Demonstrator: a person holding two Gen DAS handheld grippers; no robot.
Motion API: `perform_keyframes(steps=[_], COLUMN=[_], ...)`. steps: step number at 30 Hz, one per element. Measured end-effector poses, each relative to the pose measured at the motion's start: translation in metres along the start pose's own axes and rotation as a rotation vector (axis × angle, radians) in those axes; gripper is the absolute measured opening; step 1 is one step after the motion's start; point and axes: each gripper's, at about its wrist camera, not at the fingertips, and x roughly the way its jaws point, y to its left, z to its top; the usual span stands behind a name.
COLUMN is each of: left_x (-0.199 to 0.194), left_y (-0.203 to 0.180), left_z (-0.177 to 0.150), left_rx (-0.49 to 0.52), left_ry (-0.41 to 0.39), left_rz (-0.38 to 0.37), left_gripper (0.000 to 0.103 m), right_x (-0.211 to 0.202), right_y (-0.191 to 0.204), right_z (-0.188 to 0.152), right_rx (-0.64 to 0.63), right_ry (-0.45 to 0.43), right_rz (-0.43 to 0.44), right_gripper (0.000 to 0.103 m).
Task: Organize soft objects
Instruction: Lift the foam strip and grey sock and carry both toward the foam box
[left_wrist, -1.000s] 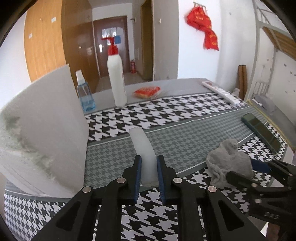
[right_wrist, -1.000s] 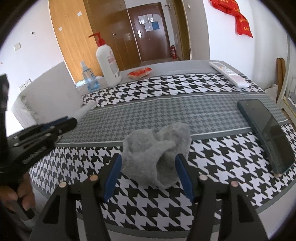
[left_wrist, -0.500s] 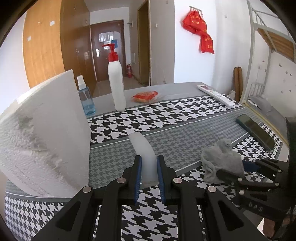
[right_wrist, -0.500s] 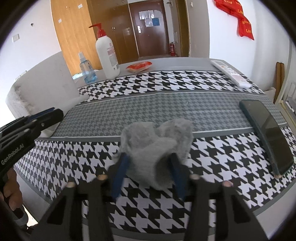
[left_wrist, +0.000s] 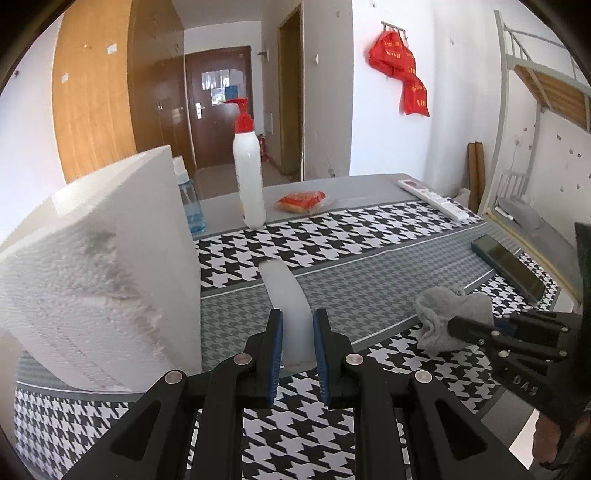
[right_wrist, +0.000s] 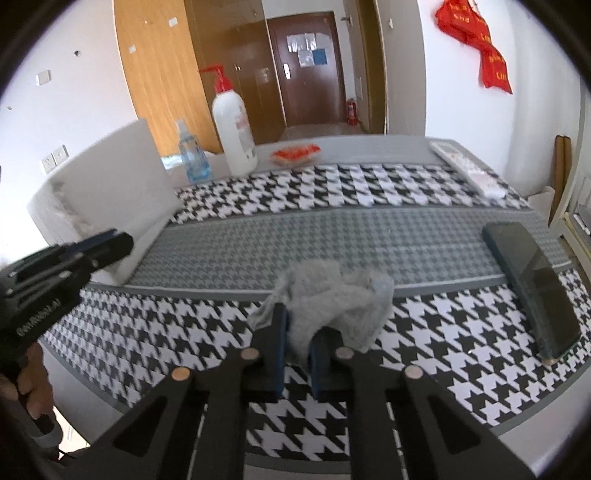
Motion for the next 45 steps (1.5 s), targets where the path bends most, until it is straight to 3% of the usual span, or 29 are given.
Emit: perform_keyframes(steps=[22, 45], left_x=[-0.036, -0.061], left_y=[0.019, 0.021], left_z=[0.012, 0.029], left_rx=[0.005, 0.026], left_ry=[-0.109, -0.2], left_rz=[0.004, 0.034], left_gripper=[0.018, 0.018], right_x=[-0.041, -0.058], right_y=[0.032, 0.052], right_z=[0.031, 0.056], right_rx=[-0.042, -0.081], right_ry=[-0.138, -0.222], right_rz=[0.006, 0.027], right_gripper=[0.014, 0.014])
